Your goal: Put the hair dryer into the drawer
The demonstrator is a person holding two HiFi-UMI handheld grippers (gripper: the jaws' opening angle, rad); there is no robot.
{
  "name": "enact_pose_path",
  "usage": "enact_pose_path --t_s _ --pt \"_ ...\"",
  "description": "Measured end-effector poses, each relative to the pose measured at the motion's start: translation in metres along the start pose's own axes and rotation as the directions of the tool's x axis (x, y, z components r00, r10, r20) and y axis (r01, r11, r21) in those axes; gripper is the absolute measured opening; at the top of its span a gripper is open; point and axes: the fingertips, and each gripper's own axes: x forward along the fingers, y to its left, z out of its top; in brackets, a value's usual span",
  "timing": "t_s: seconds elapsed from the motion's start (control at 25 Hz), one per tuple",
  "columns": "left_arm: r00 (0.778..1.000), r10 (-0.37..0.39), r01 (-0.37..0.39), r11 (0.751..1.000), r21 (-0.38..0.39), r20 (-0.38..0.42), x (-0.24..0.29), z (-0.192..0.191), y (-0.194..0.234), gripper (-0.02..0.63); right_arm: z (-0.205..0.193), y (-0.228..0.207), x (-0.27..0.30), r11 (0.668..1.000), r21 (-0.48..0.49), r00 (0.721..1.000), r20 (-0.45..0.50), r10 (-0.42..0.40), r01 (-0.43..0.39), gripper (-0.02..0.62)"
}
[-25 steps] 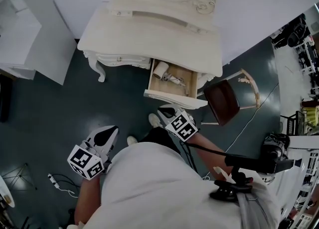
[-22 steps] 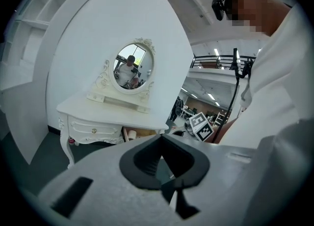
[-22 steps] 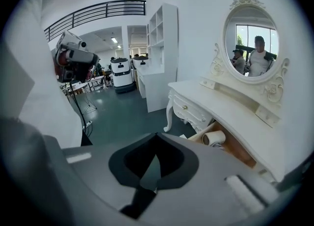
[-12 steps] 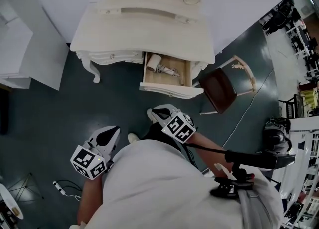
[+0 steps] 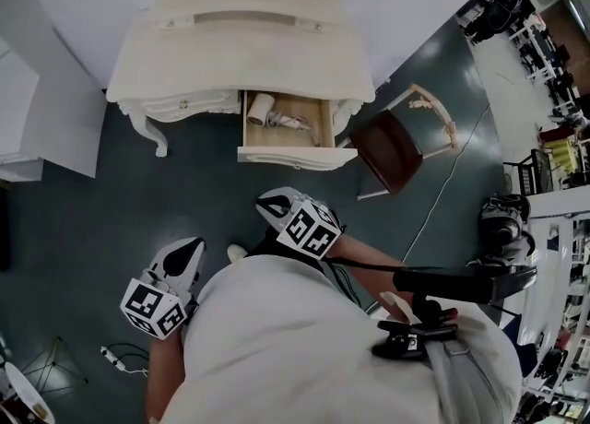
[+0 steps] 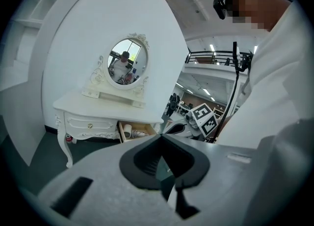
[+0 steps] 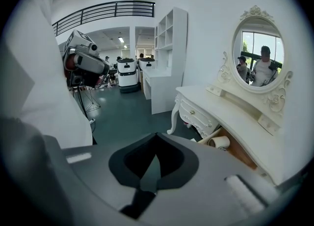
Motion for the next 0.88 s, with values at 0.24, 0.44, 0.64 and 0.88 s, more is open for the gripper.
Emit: enact_pose_path --t_s 0.24,0.44,0.64,0.88 --pt "1.0 -0.002 0.002 1.0 0.006 -0.003 0.002 -0.001 -0.004 -0.002 -0.002 0.003 -0.002 1.0 -0.004 1.0 0.0 0.005 -0.005 0.0" --pt "1.0 -0.005 0.005 1.0 0.006 -0.009 0.005 -0.002 -0.003 -0.002 -0.003 0.002 -0.002 1.0 -0.005 1.0 0.003 0.005 -0.005 0.0" --pt "1.0 -0.008 0.008 1.0 0.007 -0.015 0.007 -0.002 -0.002 -0.002 -0.003 0.001 -0.002 1.0 -0.006 1.0 0.0 0.008 -0.008 0.0" --pt "1.0 -0.011 0.011 1.0 -0.001 -0.017 0.012 0.0 -0.001 -0.002 -0.004 -0.003 -0.002 1.0 -0.006 1.0 -0.003 0.009 -0.009 0.0"
